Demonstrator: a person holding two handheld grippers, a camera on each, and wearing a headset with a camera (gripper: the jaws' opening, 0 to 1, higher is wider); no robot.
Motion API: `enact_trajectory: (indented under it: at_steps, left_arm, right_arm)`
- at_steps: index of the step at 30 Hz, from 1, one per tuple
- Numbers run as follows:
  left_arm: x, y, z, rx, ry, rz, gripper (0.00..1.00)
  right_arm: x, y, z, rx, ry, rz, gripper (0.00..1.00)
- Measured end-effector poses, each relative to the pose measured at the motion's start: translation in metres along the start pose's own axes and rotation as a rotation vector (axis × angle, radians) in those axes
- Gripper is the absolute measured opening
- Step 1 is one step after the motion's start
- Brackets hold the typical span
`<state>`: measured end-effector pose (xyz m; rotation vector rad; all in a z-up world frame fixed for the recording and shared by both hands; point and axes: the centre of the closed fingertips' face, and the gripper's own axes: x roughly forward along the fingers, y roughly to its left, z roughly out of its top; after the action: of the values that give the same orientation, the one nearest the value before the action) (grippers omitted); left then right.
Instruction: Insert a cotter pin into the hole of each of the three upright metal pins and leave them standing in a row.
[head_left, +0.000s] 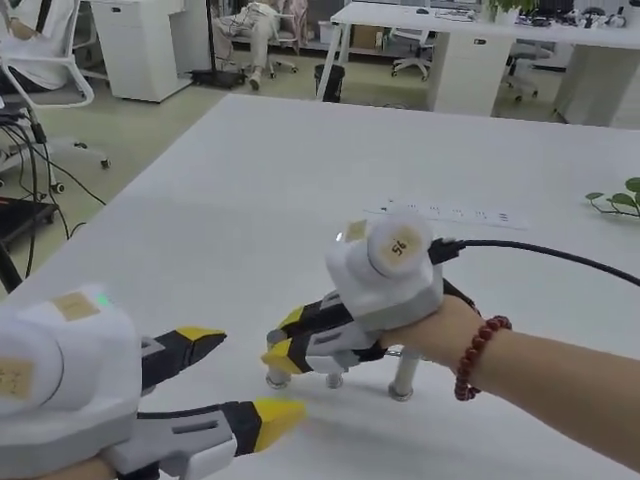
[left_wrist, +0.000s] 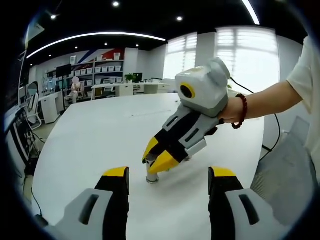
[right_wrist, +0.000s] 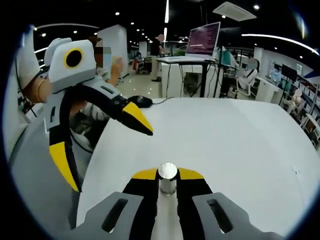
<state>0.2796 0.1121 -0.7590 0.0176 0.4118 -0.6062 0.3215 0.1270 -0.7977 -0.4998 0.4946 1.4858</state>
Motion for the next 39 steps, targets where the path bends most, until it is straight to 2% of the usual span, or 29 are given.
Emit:
enact_trajectory:
  at_steps: [13, 20, 33, 39]
  left_arm:
    - [0.002, -0.007, -0.001, -0.001, 0.004, -0.022, 0.63]
    - [0.003, -0.018, 0.000, 0.009, 0.005, -0.046, 0.63]
    - [0.008, -0.039, 0.000, 0.027, 0.007, -0.097, 0.62]
    - [0.011, -0.043, -0.001, 0.029, 0.009, -0.113, 0.61]
  right_arm:
    - [-0.020, 0.010, -0.021, 0.033, 0.011, -0.031, 0.13]
    - [-0.034, 0.015, -0.036, 0.044, 0.029, -0.068, 0.13]
    - [-0.059, 0.017, -0.059, 0.108, 0.039, -0.144, 0.13]
    - [-0.068, 0.019, -0.070, 0.124, 0.051, -0.167, 0.13]
